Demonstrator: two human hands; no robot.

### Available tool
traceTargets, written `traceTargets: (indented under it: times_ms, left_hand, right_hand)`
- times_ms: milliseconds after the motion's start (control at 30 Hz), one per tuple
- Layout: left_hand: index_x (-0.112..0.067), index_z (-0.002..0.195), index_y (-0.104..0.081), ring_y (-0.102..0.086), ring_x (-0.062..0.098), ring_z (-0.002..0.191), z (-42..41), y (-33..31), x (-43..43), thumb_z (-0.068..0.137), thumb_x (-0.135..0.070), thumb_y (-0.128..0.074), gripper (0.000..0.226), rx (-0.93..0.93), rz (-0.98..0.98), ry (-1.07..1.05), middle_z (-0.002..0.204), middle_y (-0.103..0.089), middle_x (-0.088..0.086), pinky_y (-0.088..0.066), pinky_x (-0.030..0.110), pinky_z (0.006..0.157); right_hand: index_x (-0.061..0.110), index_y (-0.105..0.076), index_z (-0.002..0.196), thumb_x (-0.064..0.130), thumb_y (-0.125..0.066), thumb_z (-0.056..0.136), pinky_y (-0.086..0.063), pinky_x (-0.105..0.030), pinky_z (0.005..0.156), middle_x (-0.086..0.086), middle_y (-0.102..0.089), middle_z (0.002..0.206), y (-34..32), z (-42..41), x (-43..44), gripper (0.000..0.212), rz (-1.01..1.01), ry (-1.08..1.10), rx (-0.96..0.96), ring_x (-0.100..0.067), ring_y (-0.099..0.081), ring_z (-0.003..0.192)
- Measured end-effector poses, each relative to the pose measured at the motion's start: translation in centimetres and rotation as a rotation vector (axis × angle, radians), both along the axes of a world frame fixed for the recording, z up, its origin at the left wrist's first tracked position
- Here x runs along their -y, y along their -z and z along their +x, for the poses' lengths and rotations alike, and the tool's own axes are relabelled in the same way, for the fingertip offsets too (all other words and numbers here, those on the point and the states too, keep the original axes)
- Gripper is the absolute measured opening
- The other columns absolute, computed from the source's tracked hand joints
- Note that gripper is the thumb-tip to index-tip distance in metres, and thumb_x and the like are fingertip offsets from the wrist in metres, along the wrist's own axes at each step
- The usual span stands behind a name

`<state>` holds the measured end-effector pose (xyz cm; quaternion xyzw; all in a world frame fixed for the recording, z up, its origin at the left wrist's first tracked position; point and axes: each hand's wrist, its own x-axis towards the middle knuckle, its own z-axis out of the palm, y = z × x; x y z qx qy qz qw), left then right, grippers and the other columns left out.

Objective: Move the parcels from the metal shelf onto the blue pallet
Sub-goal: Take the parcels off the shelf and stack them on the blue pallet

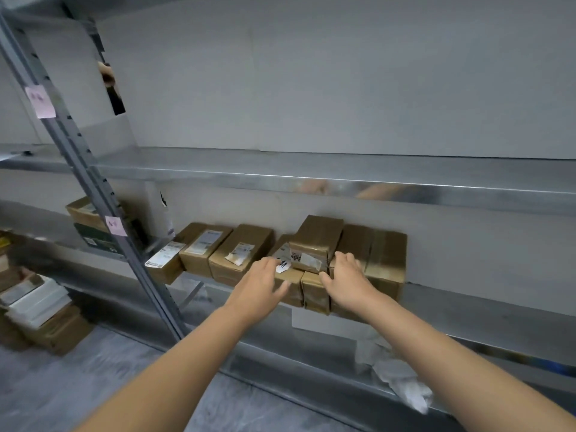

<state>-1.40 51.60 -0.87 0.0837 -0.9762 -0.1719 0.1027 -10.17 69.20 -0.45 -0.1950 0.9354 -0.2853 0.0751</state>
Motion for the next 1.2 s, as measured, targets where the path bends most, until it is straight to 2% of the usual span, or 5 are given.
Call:
traceTargets:
  times_ms: [367, 500, 667, 900, 1200]
  left_hand:
    - [-0.012, 0.145, -0.035, -0.034, 0.017, 0.136, -10.3, 1.9, 4.0, 0.099, -0.041, -0.045, 0.055, 0.022, 0.152, 0.059, 0.146, -0.04, 0.003, -0.032, 0.031, 0.107]
    - [-0.009, 0.14, -0.041, -0.041, 0.024, 0.132, -14.1, 3.4, 4.9, 0.098, -0.043, -0.044, 0.054, 0.12, 0.256, 0.027, 0.139, -0.046, 0.009, -0.036, 0.036, 0.108]
    - [-0.011, 0.127, -0.057, -0.062, 0.027, 0.108, -19.1, 5.1, 6.1, 0.097, -0.037, -0.051, 0.039, 0.222, 0.458, 0.071, 0.117, -0.065, 0.011, -0.05, 0.034, 0.093]
    - [-0.014, 0.131, -0.051, -0.055, 0.011, 0.089, -22.9, 7.4, 7.1, 0.094, -0.051, -0.051, 0.052, 0.183, 0.708, 0.014, 0.118, -0.061, 0.004, -0.038, 0.014, 0.061]
    - [-0.025, 0.125, -0.044, -0.051, 0.012, 0.092, -20.9, 5.9, 7.6, 0.097, -0.042, -0.051, 0.033, 0.183, 0.871, -0.013, 0.105, -0.053, -0.006, -0.038, 0.024, 0.079]
  right_hand:
    - [0.003, -0.039, 0.139, 0.037, -0.048, 0.095, -0.036, -0.043, 0.109, -0.018, -0.041, 0.14, 1.0, -8.2, 4.1, 0.057, -0.021, 0.214, 0.121, -0.033, -0.038, 0.133]
    - [0.001, -0.06, 0.116, 0.036, -0.051, 0.095, -0.051, -0.037, 0.088, -0.013, -0.064, 0.107, 1.5, -10.9, 6.4, 0.042, -0.004, 0.229, 0.194, -0.028, -0.061, 0.102]
    - [0.007, -0.03, 0.148, 0.04, -0.048, 0.096, -0.039, -0.036, 0.103, -0.016, -0.037, 0.148, 1.8, -13.7, 9.0, 0.064, 0.03, 0.364, 0.236, -0.031, -0.04, 0.134]
    - [0.0, -0.03, 0.144, 0.041, -0.053, 0.094, -0.044, -0.035, 0.097, -0.017, -0.05, 0.138, 4.2, -15.3, 11.5, 0.069, -0.176, 0.462, 0.286, -0.029, -0.053, 0.121]
    - [0.006, -0.028, 0.146, 0.042, -0.053, 0.093, -0.044, -0.031, 0.086, -0.013, -0.047, 0.138, 3.0, -14.0, 12.8, 0.069, -0.252, 0.492, 0.306, -0.027, -0.054, 0.116]
